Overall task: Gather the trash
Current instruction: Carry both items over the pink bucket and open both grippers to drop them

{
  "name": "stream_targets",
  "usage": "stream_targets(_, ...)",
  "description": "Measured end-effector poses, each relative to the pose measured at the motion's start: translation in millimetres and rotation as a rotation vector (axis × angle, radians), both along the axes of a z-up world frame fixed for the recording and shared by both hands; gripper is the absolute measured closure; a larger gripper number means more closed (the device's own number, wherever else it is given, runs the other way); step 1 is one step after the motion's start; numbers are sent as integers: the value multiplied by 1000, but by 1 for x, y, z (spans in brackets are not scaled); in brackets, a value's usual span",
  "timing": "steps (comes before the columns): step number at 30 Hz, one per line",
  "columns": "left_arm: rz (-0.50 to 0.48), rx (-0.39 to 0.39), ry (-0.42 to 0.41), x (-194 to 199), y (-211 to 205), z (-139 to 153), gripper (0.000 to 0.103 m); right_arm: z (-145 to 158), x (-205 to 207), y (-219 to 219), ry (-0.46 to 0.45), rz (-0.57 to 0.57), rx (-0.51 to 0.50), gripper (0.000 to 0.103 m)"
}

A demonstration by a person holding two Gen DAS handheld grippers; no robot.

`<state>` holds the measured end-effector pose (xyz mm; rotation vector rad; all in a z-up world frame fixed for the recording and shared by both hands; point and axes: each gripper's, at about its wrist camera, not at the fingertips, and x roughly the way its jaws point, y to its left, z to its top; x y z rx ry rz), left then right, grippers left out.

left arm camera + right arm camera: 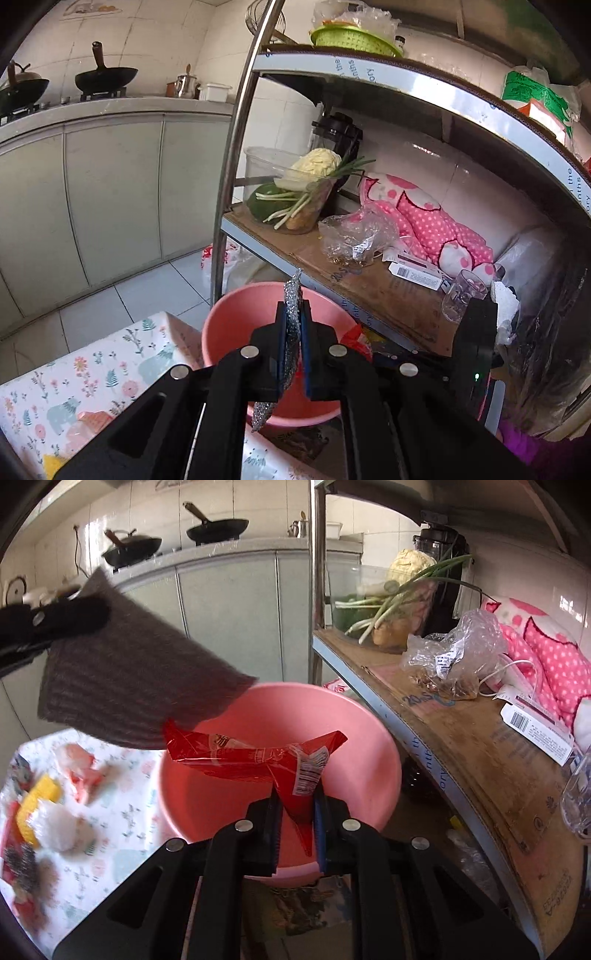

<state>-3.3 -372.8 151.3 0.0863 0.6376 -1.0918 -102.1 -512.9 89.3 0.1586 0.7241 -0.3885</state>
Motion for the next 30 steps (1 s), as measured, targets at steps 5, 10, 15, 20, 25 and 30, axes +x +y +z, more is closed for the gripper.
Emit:
stream_targets(5, -1, 74, 69, 12, -29, -39, 97, -17, 8, -5, 67, 2, 6, 88)
stream_targets(10, 8, 118, 140, 21, -36, -69, 97, -28, 12, -5, 102, 9, 11, 88)
stream_targets(15, 21, 142, 155, 24, -34, -80, 95, -34, 14, -6, 123, 5, 28, 77)
stream_targets(20, 29, 146, 198, 28, -29, -83, 92, -32, 12, -3, 114, 10, 31, 62)
stream_targets(25, 35, 113, 179, 24, -20, -73, 89, -28, 5, -4, 97, 3, 42, 56)
stream_targets(30, 37, 97, 129, 13, -9, -58, 75, -23, 0, -3, 81, 22, 62, 53)
